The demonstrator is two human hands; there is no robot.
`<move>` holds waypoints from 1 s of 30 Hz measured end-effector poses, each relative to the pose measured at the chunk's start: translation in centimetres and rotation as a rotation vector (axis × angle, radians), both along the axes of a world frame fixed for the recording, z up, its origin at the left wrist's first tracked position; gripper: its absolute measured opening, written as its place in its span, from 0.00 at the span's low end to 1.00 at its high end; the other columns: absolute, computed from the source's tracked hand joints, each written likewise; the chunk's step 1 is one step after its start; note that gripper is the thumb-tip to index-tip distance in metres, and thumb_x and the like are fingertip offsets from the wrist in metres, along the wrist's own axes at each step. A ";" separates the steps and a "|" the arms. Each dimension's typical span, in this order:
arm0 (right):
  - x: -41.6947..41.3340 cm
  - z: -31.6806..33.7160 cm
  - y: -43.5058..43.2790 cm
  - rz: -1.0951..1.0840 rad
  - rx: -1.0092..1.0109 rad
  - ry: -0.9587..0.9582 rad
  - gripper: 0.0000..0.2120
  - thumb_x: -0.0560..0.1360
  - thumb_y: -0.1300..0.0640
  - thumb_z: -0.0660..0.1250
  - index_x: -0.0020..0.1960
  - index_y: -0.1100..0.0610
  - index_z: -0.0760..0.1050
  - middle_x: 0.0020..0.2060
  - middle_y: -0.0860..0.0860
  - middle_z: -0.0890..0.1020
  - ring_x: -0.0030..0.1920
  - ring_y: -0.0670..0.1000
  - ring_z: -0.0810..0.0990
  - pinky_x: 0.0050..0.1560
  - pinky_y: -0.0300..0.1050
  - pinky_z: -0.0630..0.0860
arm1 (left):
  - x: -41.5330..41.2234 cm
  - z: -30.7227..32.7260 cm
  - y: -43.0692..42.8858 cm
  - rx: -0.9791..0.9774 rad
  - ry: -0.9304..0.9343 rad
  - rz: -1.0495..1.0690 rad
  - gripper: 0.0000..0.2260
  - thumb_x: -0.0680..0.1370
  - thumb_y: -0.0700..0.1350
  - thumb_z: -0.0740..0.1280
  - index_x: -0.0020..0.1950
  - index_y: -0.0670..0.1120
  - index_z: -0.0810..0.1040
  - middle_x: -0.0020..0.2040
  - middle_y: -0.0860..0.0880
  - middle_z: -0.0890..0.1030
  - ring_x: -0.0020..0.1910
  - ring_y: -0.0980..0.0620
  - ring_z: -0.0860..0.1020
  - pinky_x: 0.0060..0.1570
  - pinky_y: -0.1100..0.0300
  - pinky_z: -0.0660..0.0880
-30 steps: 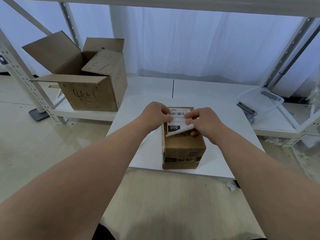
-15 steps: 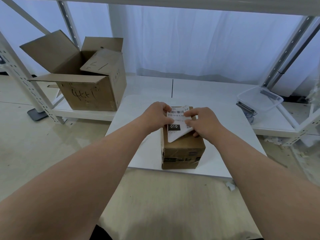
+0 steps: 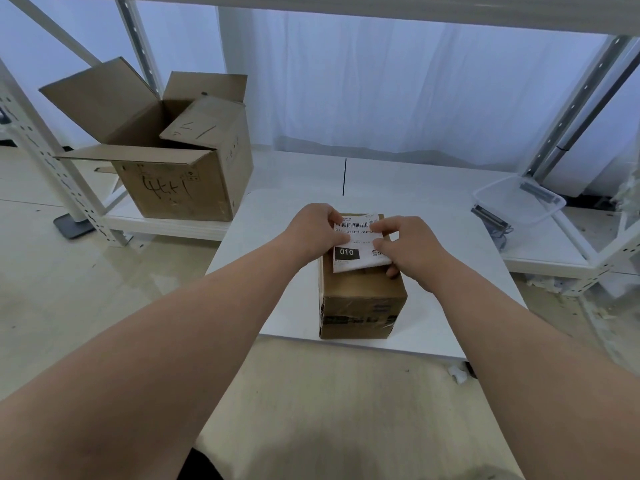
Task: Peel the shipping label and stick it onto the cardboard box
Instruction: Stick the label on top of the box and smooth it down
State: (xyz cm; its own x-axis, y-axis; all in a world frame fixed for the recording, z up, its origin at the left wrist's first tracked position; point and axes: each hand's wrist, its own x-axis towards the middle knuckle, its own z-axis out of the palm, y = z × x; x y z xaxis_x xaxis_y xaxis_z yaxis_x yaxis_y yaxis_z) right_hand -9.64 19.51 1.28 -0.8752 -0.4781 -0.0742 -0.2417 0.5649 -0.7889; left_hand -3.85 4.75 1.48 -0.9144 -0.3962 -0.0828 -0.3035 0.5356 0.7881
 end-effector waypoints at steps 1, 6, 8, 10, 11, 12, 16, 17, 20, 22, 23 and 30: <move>-0.1 0.0 0.0 -0.011 -0.021 -0.015 0.15 0.78 0.62 0.63 0.65 0.58 0.73 0.61 0.55 0.75 0.30 0.50 0.76 0.24 0.34 0.74 | 0.0 0.0 0.0 -0.013 0.014 -0.005 0.16 0.74 0.41 0.71 0.61 0.41 0.75 0.59 0.44 0.77 0.53 0.46 0.79 0.54 0.54 0.78; 0.0 -0.1 0.1 -0.056 -0.098 -0.075 0.11 0.77 0.64 0.65 0.58 0.58 0.77 0.55 0.55 0.74 0.35 0.50 0.78 0.25 0.35 0.77 | 0.2 0.0 -0.1 -0.052 0.063 -0.028 0.17 0.75 0.41 0.70 0.62 0.42 0.74 0.59 0.45 0.76 0.48 0.51 0.75 0.49 0.62 0.77; 0.0 -0.2 0.0 -0.043 -0.086 -0.063 0.11 0.76 0.64 0.66 0.58 0.58 0.76 0.54 0.55 0.74 0.39 0.52 0.79 0.25 0.36 0.77 | 0.3 -0.1 -0.1 -0.053 0.054 -0.025 0.17 0.75 0.41 0.70 0.62 0.42 0.74 0.59 0.46 0.76 0.48 0.51 0.75 0.49 0.61 0.77; 0.0 -0.2 -0.2 -0.035 -0.060 -0.033 0.12 0.76 0.65 0.65 0.58 0.57 0.76 0.53 0.55 0.74 0.42 0.54 0.79 0.26 0.37 0.78 | 0.3 -0.2 -0.1 -0.059 0.045 -0.025 0.17 0.75 0.40 0.70 0.62 0.41 0.75 0.60 0.45 0.76 0.47 0.51 0.75 0.50 0.59 0.77; 0.0 -0.2 -0.3 -0.031 -0.047 -0.012 0.12 0.76 0.65 0.65 0.59 0.57 0.76 0.52 0.54 0.74 0.43 0.54 0.78 0.26 0.37 0.78 | 0.3 -0.2 -0.1 -0.059 0.043 -0.026 0.17 0.74 0.40 0.70 0.62 0.41 0.75 0.60 0.45 0.76 0.47 0.51 0.76 0.51 0.59 0.78; 0.0 -0.2 -0.3 -0.029 -0.034 0.008 0.12 0.76 0.65 0.65 0.59 0.57 0.76 0.51 0.53 0.73 0.43 0.54 0.78 0.27 0.37 0.78 | 0.3 -0.2 -0.1 -0.059 0.042 -0.025 0.17 0.74 0.40 0.70 0.62 0.41 0.75 0.60 0.45 0.76 0.47 0.51 0.76 0.51 0.58 0.78; 0.0 -0.3 -0.5 -0.032 0.001 0.074 0.13 0.76 0.65 0.64 0.60 0.57 0.75 0.48 0.52 0.73 0.44 0.53 0.78 0.28 0.39 0.78 | 0.1 -0.2 -0.1 -0.097 0.016 -0.018 0.17 0.74 0.42 0.71 0.62 0.42 0.75 0.60 0.46 0.76 0.47 0.51 0.74 0.50 0.59 0.77; 0.0 -0.3 -0.5 -0.032 0.013 0.090 0.13 0.76 0.65 0.64 0.60 0.57 0.75 0.49 0.51 0.73 0.46 0.54 0.78 0.28 0.39 0.78 | 0.0 -0.2 0.0 -0.106 0.007 -0.018 0.17 0.74 0.42 0.71 0.62 0.43 0.75 0.60 0.46 0.76 0.47 0.51 0.74 0.50 0.58 0.78; 0.0 -0.4 -0.4 -0.031 0.033 0.112 0.14 0.76 0.64 0.65 0.61 0.57 0.75 0.51 0.51 0.73 0.50 0.55 0.77 0.30 0.38 0.77 | -0.1 -0.1 0.2 -0.143 -0.016 -0.021 0.18 0.74 0.42 0.71 0.62 0.43 0.75 0.61 0.46 0.76 0.48 0.50 0.76 0.53 0.55 0.78; -0.1 -0.4 -0.4 -0.028 0.035 0.112 0.14 0.76 0.65 0.65 0.61 0.57 0.75 0.50 0.52 0.73 0.50 0.55 0.78 0.30 0.38 0.78 | -0.1 -0.1 0.2 -0.144 -0.023 -0.020 0.18 0.74 0.42 0.71 0.62 0.43 0.75 0.61 0.45 0.76 0.49 0.49 0.76 0.54 0.55 0.78; -0.1 -0.4 -0.4 -0.027 0.033 0.107 0.14 0.76 0.65 0.65 0.61 0.57 0.75 0.50 0.52 0.73 0.49 0.55 0.78 0.30 0.39 0.78 | -0.1 0.0 0.2 -0.135 -0.029 -0.020 0.18 0.74 0.41 0.71 0.62 0.43 0.75 0.61 0.45 0.76 0.50 0.48 0.77 0.54 0.55 0.78; -0.1 -0.3 -0.4 -0.020 -0.010 0.036 0.15 0.76 0.66 0.65 0.61 0.58 0.74 0.51 0.53 0.73 0.47 0.55 0.79 0.26 0.35 0.78 | -0.2 0.2 -0.1 -0.020 -0.054 -0.014 0.16 0.73 0.39 0.71 0.60 0.42 0.75 0.57 0.46 0.76 0.48 0.48 0.78 0.52 0.55 0.79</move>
